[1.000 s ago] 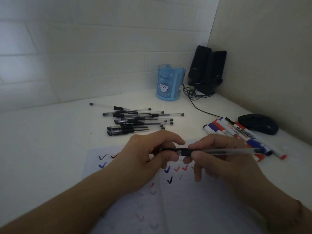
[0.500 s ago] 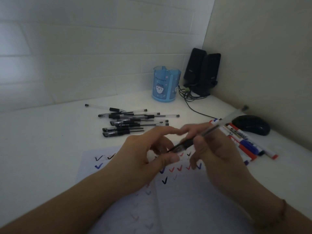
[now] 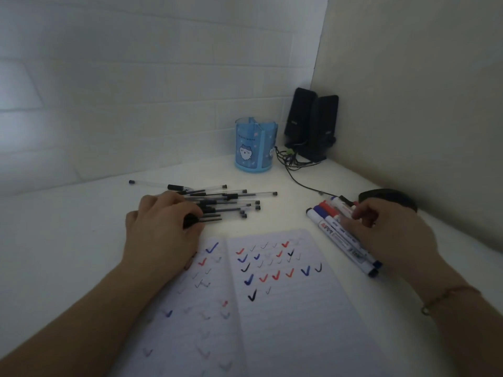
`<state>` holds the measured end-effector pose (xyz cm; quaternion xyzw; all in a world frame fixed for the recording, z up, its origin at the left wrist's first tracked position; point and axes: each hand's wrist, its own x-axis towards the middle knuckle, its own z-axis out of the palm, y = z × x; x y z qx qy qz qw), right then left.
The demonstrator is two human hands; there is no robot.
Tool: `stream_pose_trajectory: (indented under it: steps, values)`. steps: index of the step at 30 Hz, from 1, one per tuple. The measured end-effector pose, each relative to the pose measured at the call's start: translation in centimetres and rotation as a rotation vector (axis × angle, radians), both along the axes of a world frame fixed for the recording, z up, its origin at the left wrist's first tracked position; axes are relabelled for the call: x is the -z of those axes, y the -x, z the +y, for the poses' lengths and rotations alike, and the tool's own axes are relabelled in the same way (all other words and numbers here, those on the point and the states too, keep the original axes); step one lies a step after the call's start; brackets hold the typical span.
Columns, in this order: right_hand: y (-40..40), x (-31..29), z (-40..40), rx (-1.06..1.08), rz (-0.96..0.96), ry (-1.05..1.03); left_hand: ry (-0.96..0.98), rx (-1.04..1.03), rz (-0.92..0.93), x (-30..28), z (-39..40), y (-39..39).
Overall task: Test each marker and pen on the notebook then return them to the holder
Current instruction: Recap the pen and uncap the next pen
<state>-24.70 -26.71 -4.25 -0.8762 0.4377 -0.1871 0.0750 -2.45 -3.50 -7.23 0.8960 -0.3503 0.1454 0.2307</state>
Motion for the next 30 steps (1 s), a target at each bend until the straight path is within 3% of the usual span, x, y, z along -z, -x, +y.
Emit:
stream_pose_trajectory:
  steps: [9, 12, 15, 18, 20, 24, 27, 30]
  values:
    - [0.1, -0.1, -0.1, 0.020, 0.001, 0.022, 0.009, 0.049, 0.003, 0.5, -0.2, -0.3]
    - [0.0, -0.5, 1.1, -0.033, -0.157, 0.091, 0.202, 0.237, -0.030, 0.0, -0.5, 0.3]
    - [-0.2, -1.3, 4.1, -0.329, -0.433, -0.065, 0.324, 0.558, 0.041, -1.5, -0.5, 2.4]
    - [-0.5, -1.6, 7.8, -0.666, -0.431, -0.335, 0.238, 0.718, 0.051, -1.8, -0.6, 4.2]
    - [-0.7, -1.3, 9.1, -0.817, -0.535, -0.429, 0.200, 0.790, 0.041, -1.8, -0.7, 4.9]
    - [-1.0, -0.8, 9.8, -0.806, -0.810, -0.646, 0.149, 0.918, 0.080, -2.2, -0.4, 5.5]
    - [-1.2, -0.1, 10.2, -0.845, -0.668, -0.519, 0.059, 0.992, 0.084, -2.3, -0.2, 6.2]
    - [-1.3, 0.4, 10.3, -0.864, -0.665, -0.511, 0.012, 1.009, 0.079, -2.1, -0.2, 6.6]
